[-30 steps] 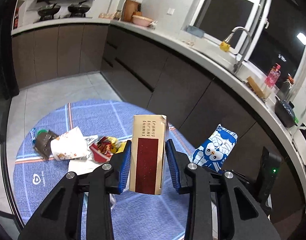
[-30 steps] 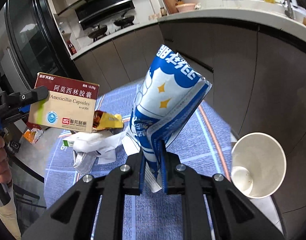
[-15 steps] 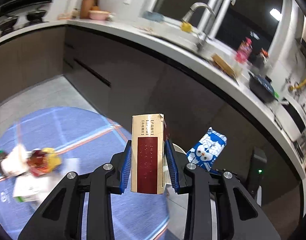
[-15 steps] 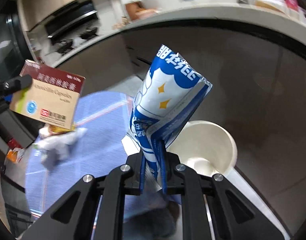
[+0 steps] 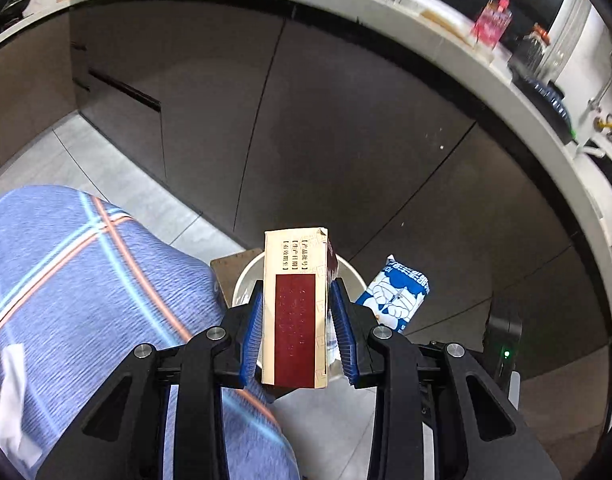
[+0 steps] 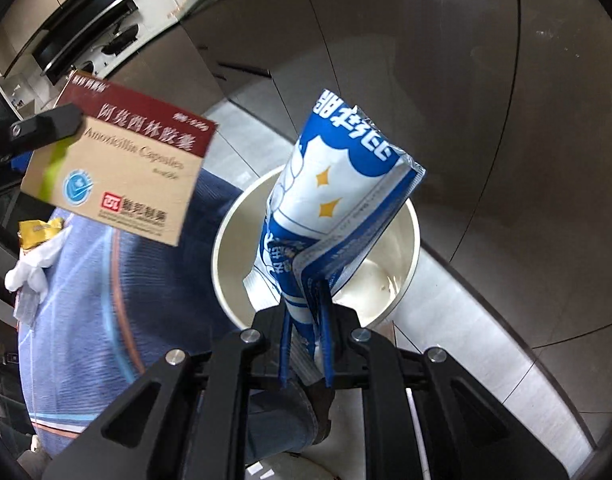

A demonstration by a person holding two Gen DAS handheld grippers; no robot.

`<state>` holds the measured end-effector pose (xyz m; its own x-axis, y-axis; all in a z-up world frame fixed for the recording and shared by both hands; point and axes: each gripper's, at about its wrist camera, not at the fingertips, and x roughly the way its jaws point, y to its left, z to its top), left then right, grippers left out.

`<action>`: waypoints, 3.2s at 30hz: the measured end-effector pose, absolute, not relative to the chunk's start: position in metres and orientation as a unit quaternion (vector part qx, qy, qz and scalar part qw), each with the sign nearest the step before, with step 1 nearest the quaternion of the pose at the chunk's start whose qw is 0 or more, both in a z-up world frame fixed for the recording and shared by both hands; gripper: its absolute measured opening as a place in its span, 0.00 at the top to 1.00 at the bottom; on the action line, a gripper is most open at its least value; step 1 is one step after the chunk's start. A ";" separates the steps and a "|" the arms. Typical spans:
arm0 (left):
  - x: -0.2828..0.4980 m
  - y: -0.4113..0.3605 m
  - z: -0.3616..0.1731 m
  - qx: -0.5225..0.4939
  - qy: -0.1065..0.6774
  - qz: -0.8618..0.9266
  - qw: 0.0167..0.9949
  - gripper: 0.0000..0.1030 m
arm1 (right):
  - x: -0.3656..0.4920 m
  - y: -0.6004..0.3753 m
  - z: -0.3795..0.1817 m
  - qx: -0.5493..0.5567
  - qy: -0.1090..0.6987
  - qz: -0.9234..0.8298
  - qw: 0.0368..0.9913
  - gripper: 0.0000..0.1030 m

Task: Collect trash
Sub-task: 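Carry the box and snack bag with both tools over the white bin, then open both tools to drop the box and bag into the bin, then move both tools back over the table trash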

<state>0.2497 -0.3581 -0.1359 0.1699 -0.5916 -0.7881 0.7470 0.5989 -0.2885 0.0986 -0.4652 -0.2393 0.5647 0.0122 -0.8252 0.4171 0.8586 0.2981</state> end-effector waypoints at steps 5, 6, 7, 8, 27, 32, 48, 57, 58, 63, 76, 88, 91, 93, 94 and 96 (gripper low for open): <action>0.254 -0.384 -0.162 0.109 0.483 -0.433 0.753 0.71 | 0.113 -0.476 -0.264 0.251 0.472 -0.107 0.839 0.87; 0.255 -0.389 -0.169 0.115 0.487 -0.432 0.751 0.71 | 0.116 -0.478 -0.269 0.254 0.475 -0.104 0.836 0.87; 0.256 -0.393 -0.173 0.121 0.488 -0.430 0.750 0.71 | 0.118 -0.479 -0.271 0.255 0.477 -0.103 0.834 0.87; 0.255 -0.395 -0.176 0.125 0.489 -0.429 0.750 0.71 | 0.122 -0.478 -0.274 0.254 0.480 -0.103 0.833 0.86; 0.264 -0.423 -0.218 0.177 0.491 -0.392 0.758 0.60 | 0.142 -0.477 -0.289 0.239 0.499 -0.100 0.827 0.78; 0.263 -0.414 -0.211 0.169 0.473 -0.387 0.773 0.30 | 0.133 -0.474 -0.285 0.224 0.489 -0.099 0.837 0.68; 0.263 -0.381 -0.181 0.136 0.457 -0.353 0.805 0.08 | 0.125 -0.461 -0.260 0.189 0.460 -0.087 0.863 0.03; 0.238 -0.312 -0.125 0.089 0.426 -0.321 0.841 0.08 | 0.113 -0.430 -0.201 0.164 0.415 -0.074 0.892 0.03; 0.235 -0.302 -0.119 0.086 0.421 -0.314 0.847 0.08 | 0.113 -0.424 -0.194 0.162 0.410 -0.069 0.895 0.03; 0.217 -0.234 -0.095 0.047 0.402 -0.272 0.873 0.08 | 0.114 -0.389 -0.165 0.149 0.394 -0.036 0.906 0.03; 0.182 -0.056 -0.083 -0.017 0.397 -0.144 0.906 0.08 | 0.143 -0.270 -0.118 0.117 0.375 0.075 0.917 0.03; 0.164 0.038 -0.085 -0.060 0.385 -0.103 0.915 0.08 | 0.186 -0.178 -0.110 0.088 0.391 0.147 0.905 0.09; 0.161 0.049 -0.087 -0.060 0.379 -0.104 0.918 0.08 | 0.203 -0.155 -0.113 0.057 0.401 0.153 0.902 0.20; 0.162 0.056 -0.089 -0.063 0.379 -0.104 0.918 0.08 | 0.212 -0.145 -0.116 0.038 0.403 0.158 0.901 0.20; 0.163 0.060 -0.089 -0.066 0.379 -0.104 0.917 0.08 | 0.217 -0.140 -0.118 0.029 0.404 0.160 0.900 0.20; 0.165 0.068 -0.091 -0.075 0.379 -0.104 0.916 0.08 | 0.227 -0.130 -0.122 0.000 0.404 0.163 0.900 0.20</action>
